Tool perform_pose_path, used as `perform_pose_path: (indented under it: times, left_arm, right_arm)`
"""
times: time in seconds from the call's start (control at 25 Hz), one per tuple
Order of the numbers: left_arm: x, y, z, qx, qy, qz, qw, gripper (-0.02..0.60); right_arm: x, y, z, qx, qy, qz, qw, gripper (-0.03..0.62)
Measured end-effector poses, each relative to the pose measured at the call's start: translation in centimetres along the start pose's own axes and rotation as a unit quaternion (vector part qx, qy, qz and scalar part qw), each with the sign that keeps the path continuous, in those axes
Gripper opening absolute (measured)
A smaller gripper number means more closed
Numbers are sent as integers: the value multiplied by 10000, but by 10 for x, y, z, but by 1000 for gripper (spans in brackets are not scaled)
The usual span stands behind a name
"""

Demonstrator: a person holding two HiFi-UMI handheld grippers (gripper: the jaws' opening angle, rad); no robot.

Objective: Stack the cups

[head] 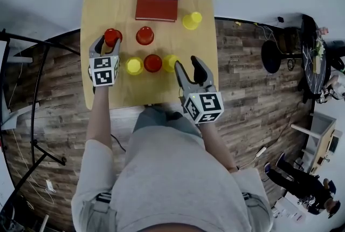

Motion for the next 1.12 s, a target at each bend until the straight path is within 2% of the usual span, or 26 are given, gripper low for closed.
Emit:
perform_pose_path:
  times: [0.48, 0.88, 1.12]
  left_arm:
    - [-22, -64, 20, 213, 295, 325, 9988, 235]
    - [-32, -112, 83, 857, 634, 510, 9930, 235]
    - [-25, -120, 121, 1212, 810, 371, 9886, 235]
  right_arm:
    - [-11, 8, -9, -223, -118, 120, 9996, 221]
    - [-13, 9, -17, -454, -142, 162, 9987, 215]
    - [-9, 3, -12, -437, -74, 176, 9989, 215]
Point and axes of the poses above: the fingertips, and each gripper's own axes: y forward along the fingers, z to its right, x out of its underside, the point moved 1 cm from there along -y, backward along the fingers, and after that the axes turned 13 degrees about -z, right-handed, at the moved point
